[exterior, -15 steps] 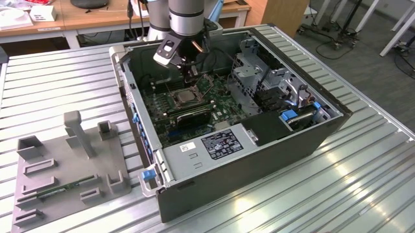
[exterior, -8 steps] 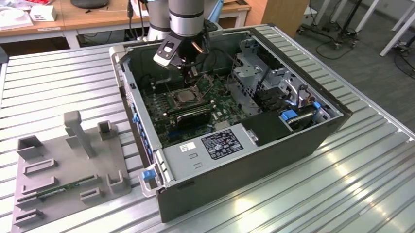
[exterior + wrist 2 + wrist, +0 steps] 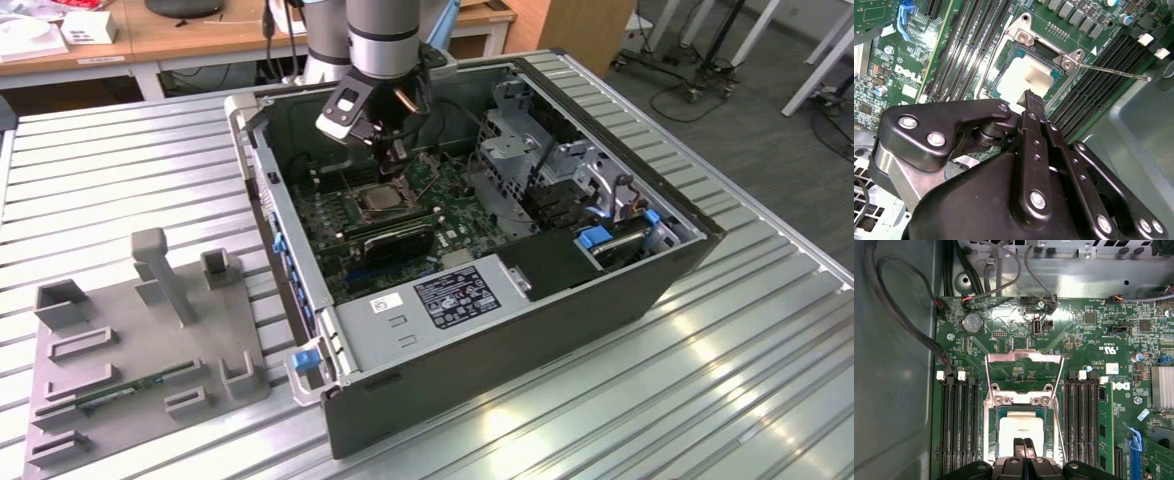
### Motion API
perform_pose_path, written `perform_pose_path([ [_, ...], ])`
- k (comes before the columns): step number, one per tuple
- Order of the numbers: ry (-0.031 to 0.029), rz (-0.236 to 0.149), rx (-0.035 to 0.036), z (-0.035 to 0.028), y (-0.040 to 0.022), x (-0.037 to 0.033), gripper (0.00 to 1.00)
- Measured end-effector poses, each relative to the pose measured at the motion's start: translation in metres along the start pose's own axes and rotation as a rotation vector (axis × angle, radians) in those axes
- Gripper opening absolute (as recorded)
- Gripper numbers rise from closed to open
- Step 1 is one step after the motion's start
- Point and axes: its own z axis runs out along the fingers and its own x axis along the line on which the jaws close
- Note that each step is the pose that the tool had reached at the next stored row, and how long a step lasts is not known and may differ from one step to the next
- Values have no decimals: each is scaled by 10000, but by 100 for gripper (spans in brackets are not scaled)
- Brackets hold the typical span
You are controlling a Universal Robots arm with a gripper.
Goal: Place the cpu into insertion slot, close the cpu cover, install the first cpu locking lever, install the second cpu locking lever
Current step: 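Close the cpu cover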
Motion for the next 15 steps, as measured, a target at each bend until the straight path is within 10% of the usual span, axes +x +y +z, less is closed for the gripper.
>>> perform_pose_path([
  [15,0,0,0,72,-4,12,11],
])
